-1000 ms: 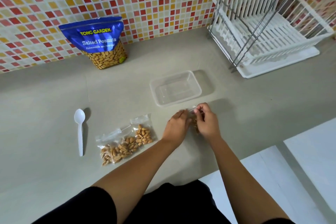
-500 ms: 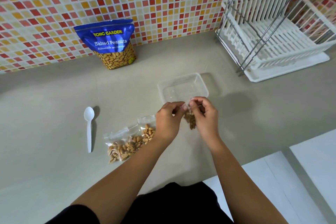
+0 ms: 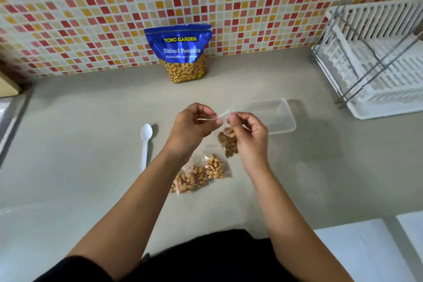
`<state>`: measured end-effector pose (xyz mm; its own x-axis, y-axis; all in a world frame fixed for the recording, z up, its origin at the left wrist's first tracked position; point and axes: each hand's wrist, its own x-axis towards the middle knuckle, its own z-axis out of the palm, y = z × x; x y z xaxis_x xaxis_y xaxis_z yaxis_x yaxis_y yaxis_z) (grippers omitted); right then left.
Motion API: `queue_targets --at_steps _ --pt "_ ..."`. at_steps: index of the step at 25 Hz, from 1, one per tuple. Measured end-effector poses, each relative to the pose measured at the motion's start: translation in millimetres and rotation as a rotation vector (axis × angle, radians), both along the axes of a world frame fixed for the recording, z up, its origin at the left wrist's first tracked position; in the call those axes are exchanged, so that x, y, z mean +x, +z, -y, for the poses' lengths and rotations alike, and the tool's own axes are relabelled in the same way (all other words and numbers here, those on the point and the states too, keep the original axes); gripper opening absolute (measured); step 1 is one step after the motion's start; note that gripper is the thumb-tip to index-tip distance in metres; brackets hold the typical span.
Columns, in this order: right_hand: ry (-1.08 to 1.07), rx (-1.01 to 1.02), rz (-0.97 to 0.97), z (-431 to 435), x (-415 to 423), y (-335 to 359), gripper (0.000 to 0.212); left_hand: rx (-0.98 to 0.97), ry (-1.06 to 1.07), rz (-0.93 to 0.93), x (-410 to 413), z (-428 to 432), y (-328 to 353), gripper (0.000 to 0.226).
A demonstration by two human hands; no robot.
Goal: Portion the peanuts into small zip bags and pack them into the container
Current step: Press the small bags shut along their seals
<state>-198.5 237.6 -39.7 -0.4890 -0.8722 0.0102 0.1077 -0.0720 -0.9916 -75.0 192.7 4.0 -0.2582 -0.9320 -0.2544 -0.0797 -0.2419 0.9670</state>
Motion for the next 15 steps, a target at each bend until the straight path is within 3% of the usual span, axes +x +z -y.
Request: queue_targets --at_steps 4,9,15 --pt "-0.042 0.020 0.059 6 20 4 0.005 -0.127 -0.011 0.110 15 7 10 0.017" --pt "-0.064 0.038 0.010 3 30 9 0.006 -0.388 -0.159 0.461 17 12 17 0.004" --pt "-0.193 0.087 0.030 1 37 17 0.010 -0.603 -0.215 0.689 -1 7 9 0.015"
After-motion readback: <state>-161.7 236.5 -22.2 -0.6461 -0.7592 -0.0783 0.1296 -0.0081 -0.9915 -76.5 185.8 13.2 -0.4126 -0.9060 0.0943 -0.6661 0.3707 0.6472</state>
